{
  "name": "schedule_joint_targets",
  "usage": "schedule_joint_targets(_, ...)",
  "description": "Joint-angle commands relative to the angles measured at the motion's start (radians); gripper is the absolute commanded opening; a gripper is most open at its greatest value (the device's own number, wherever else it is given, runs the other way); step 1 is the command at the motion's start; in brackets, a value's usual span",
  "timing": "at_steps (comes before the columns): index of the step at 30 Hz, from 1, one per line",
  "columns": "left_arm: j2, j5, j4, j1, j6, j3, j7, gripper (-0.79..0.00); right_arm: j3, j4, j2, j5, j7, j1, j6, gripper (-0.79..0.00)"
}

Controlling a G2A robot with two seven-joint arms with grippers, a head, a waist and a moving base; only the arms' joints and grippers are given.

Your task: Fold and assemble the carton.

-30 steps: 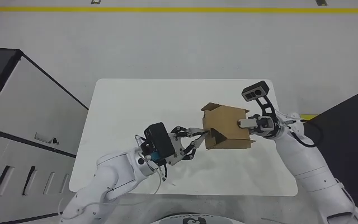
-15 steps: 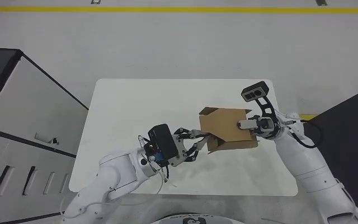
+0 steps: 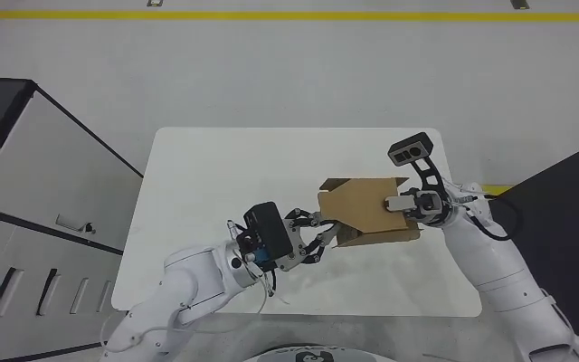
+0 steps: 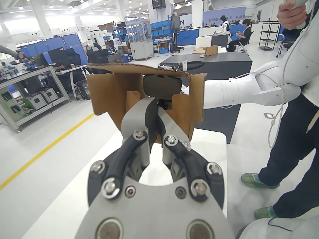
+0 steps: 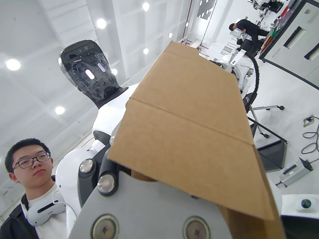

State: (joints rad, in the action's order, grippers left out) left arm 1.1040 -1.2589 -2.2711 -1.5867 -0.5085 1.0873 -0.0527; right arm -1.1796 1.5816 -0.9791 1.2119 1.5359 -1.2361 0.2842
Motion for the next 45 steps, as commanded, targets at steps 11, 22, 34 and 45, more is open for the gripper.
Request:
schedule_joint_targets(11,-0.002,0.002,-0.012,-0.005,0.02,0.018,0.003,-0.785,-0.007,-0.014,-0.001,-0.005,0.0,-0.003,0.0,-0.785)
schedule_joint_targets(22,-0.005,0.022,-0.04,-0.007,0.048,0.081,0.028,-0.785,-0.057,-0.025,-0.005,0.02,0.0,-0.031,0.0,-0.785)
schedule_joint_targets(34,-0.006,-0.016,-0.052,-0.018,0.101,0.115,0.025,-0.785,-0.063,-0.029,-0.015,0.041,-0.021,-0.038,-0.008,-0.785)
schedule_joint_targets(45,-0.004,0.071,-0.079,-0.008,0.054,0.12,0.055,-0.785,-0.029,-0.083,-0.051,0.189,0.0,-0.037,-0.004,-0.785)
